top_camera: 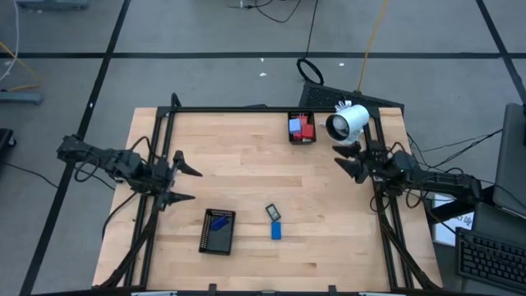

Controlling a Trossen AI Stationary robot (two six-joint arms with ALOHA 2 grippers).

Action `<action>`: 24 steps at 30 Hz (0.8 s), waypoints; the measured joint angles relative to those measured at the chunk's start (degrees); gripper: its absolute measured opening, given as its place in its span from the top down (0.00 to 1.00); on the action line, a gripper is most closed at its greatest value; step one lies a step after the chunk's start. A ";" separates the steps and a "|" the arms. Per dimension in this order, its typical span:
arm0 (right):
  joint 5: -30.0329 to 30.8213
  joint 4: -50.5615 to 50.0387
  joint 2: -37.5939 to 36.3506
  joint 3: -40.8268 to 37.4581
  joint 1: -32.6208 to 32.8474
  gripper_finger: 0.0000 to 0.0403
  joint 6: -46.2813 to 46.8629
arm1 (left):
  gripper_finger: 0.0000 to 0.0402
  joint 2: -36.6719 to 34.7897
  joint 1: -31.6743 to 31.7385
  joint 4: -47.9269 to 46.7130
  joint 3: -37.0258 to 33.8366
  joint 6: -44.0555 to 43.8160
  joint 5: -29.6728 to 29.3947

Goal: Pick & Place Office items
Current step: Put the blue digital clock into the bottom black basket

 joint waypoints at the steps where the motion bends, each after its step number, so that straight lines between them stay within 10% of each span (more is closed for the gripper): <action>1: 1.43 1.00 0.04 0.00 0.00 0.15 -0.28 | 0.13 -0.48 0.01 0.15 -0.70 -0.06 0.00; 11: 3.96 21.13 11.43 0.00 9.71 0.15 4.51 | 0.13 1.21 0.01 0.51 -2.00 -1.36 0.01; 18: 10.70 44.94 38.98 5.33 27.79 0.16 -10.46 | 0.13 2.71 0.01 0.51 -2.00 -2.66 -2.63; 24: 9.92 49.17 64.31 26.47 37.29 0.16 -26.18 | 0.13 3.20 0.01 1.21 -2.00 -2.99 -5.85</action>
